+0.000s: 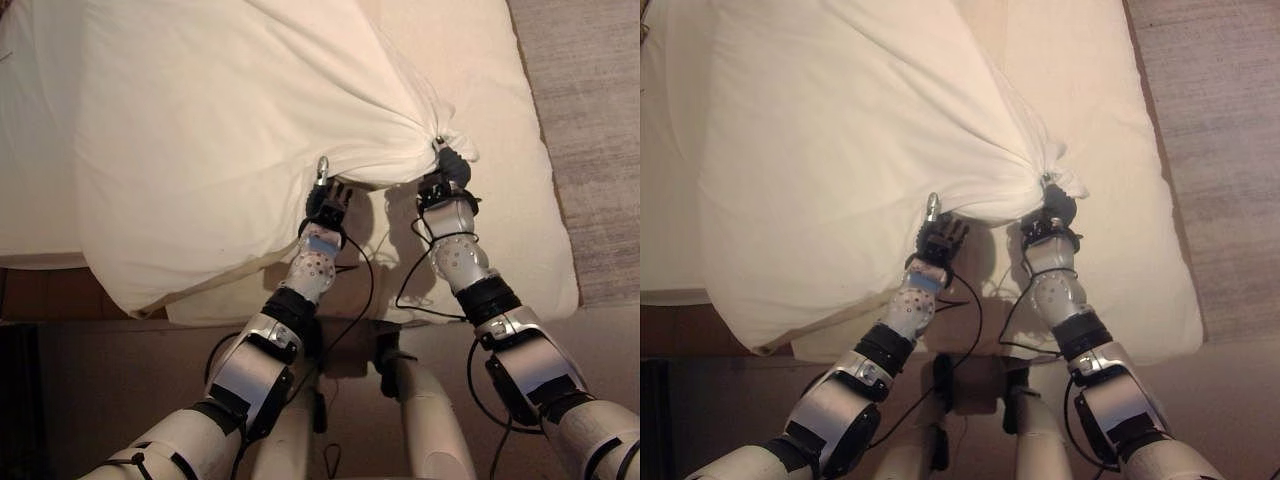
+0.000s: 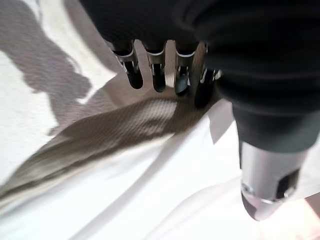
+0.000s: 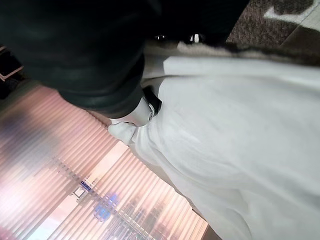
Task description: Make the bed
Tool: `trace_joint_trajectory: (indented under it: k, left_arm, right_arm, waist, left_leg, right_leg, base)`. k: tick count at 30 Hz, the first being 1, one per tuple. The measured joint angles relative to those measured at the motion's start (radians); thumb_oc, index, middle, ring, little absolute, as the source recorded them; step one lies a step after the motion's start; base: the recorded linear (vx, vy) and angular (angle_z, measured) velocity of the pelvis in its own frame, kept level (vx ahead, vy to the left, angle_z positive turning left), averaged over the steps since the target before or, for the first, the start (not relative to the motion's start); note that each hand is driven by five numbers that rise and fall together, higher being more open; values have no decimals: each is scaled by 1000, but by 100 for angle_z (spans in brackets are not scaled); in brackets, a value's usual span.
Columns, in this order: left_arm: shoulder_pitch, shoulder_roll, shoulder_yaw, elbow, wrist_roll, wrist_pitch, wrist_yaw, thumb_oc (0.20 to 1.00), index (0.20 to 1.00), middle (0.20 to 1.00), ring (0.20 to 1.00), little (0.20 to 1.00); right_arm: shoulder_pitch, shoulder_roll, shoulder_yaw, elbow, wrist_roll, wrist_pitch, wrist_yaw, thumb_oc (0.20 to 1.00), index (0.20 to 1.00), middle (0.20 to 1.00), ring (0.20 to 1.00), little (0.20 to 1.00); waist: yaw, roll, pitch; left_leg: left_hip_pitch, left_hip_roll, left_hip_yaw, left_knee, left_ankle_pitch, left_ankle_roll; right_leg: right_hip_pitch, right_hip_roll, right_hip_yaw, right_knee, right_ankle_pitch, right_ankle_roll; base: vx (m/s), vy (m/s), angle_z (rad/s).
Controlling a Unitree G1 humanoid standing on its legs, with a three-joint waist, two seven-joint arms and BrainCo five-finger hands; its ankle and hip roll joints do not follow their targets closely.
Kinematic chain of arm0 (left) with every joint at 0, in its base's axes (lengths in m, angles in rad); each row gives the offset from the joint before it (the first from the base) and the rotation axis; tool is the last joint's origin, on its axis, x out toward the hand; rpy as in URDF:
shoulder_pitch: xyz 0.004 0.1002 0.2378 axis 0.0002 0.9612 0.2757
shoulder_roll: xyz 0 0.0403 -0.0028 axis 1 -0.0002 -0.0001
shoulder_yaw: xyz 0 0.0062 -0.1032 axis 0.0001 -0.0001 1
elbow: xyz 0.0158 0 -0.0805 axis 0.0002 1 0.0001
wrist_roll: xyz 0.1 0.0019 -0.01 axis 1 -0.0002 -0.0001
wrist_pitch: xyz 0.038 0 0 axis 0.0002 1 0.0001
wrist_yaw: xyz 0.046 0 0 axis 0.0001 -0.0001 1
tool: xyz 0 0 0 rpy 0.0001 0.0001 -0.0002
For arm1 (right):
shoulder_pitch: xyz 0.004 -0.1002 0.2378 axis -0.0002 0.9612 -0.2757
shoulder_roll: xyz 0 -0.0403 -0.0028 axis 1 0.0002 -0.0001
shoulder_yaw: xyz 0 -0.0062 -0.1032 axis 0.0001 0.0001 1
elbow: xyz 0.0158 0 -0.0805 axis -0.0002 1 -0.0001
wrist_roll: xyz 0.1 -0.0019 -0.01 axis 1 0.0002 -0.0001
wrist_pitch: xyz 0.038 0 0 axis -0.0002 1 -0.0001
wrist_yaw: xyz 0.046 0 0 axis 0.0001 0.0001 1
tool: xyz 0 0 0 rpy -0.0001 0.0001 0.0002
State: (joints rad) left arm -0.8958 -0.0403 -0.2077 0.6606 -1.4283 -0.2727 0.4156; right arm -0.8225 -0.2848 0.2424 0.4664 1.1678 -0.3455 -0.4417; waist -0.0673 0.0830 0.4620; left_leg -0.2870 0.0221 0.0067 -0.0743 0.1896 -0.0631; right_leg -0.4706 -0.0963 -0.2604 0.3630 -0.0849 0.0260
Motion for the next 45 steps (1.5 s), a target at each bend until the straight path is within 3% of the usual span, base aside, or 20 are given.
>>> trace_joint_trajectory:
  k: [7,18,34,35,36,37,40,45]
  left_arm:
    - [1,-12,100,0,-1,-48,45,1000,1000,1000,1000,1000]
    - [13,-28,200,2,4,-80,128,1000,1000,1000,1000,1000]
    - [111,29,313,67,160,-69,204,1000,1000,1000,1000,1000]
    - [114,33,316,67,160,-69,206,915,915,915,915,915]
    - [116,38,316,67,161,-69,209,467,467,467,467,467]
    - [124,50,317,67,174,-69,211,200,200,200,200,200]
    - [162,72,314,45,214,-69,202,200,200,200,200,200]
    - [224,141,272,46,277,-35,103,200,200,200,200,200]
  right_arm:
    - [83,47,-14,-78,-1,-4,2,200,200,200,200,200]
    - [173,49,-43,-186,-19,-5,-13,200,200,200,200,200]
    - [269,51,-92,-201,-40,-26,-32,200,200,200,200,200]
    - [287,53,-92,-199,-40,-26,-30,200,200,200,200,200]
    - [284,56,-92,-199,-40,-26,-29,200,200,200,200,200]
    - [301,65,-92,-193,-40,-26,-22,200,200,200,200,200]
    - [323,85,-92,-170,-39,-26,-1,200,200,200,200,200]
    - [330,97,-92,-77,-34,-22,78,200,200,200,200,200]
  waist:
    - [2,-10,-4]
    - [3,-13,-6]
    - [8,-21,-10]
    - [8,-22,-11]
    - [9,-23,-11]
    - [9,-27,-13]
    - [9,-41,-21]
    - [12,-62,-33]
  left_leg:
    - [22,8,5,2,-11,-4]
    - [16,11,-8,7,-16,-4]
    - [17,9,-7,4,-20,2]
    - [17,9,-7,4,-20,2]
    - [17,9,-7,4,-20,2]
    - [17,10,-7,4,-20,2]
    - [17,12,-6,4,-21,3]
    - [21,11,-5,3,-21,3]
  right_leg:
    - [27,5,-3,-8,-1,1]
    - [40,2,-24,-22,-1,2]
    - [64,4,-43,-53,-1,2]
    - [66,4,-45,-54,-1,2]
    - [66,5,-45,-54,-1,2]
    - [66,5,-45,-54,-1,2]
    - [66,6,-45,-56,-1,2]
    - [70,9,-44,-56,-1,2]
  base:
    - [5,-2,0]
    - [13,12,4]
    - [13,19,3]
    - [17,13,4]
    - [0,0,0]
    - [36,8,-1]
    - [13,4,0]
    - [14,9,0]
